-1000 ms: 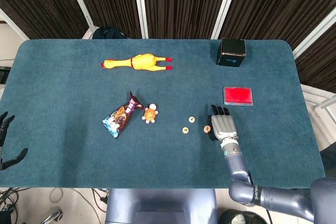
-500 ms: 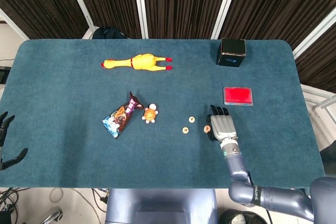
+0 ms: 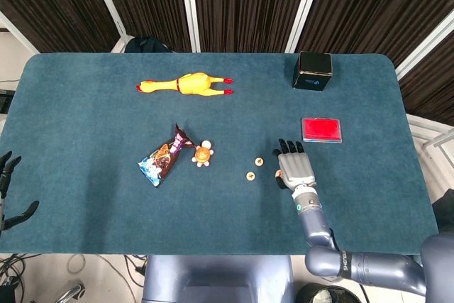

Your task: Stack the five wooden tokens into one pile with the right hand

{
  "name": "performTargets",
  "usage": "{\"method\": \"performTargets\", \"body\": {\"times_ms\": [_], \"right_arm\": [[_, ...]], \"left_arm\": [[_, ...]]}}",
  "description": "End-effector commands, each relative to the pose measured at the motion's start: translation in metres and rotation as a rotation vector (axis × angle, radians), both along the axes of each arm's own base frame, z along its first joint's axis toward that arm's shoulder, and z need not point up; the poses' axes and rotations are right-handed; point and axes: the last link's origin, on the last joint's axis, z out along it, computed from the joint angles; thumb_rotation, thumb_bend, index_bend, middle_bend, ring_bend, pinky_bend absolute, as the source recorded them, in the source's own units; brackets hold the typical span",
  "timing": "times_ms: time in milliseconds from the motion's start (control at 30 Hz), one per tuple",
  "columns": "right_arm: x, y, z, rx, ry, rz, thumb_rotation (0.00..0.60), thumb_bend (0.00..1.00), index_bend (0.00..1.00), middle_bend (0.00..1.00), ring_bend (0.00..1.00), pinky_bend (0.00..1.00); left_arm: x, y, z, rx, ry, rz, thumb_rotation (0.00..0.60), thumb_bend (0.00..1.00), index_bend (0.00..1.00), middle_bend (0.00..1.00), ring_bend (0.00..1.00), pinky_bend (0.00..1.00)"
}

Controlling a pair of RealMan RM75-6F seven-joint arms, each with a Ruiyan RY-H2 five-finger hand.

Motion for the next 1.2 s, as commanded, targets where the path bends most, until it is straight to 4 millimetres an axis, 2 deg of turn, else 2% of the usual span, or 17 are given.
{"method": "performTargets", "body": {"times_ms": [33,233,500,733,1200], "right_arm": [[0.012,-0.007,-0.004,-0.014,0.008,0.002,0.600,0.43,0.25,0.01,0.00,0.00],[0.025,-0.021,-0.017,-0.035,0.035,-0.017,0.600,0.43,0.25,0.01,0.00,0.00],[0.026,-0.031,-0.034,-0.043,0.059,-0.061,0.600,0.43,0.30,0.01,0.00,0.00],[0.023,-0.029,-0.043,-0.036,0.057,-0.057,0.600,0.43,0.36,0.01,0.00,0.00],[0.018,-0.026,-0.059,-0.047,0.032,-0.053,0.600,0.43,0.40,0.01,0.00,0.00]], "left_arm": [[0.000,0.000,0.000,-0.002,-0.001,0.001,0.600,0.21,0.11,0.00,0.00,0.01],[0.000,0.000,0.000,-0.006,-0.004,0.001,0.600,0.21,0.11,0.00,0.00,0.01],[0.000,0.000,0.000,-0.009,-0.010,0.003,0.600,0.21,0.11,0.00,0.00,0.01],[-0.001,0.001,0.000,-0.012,-0.013,0.006,0.600,0.21,0.11,0.00,0.00,0.01],[-0.001,0.000,0.000,-0.009,-0.017,0.008,0.600,0.21,0.12,0.00,0.00,0.01]]}}
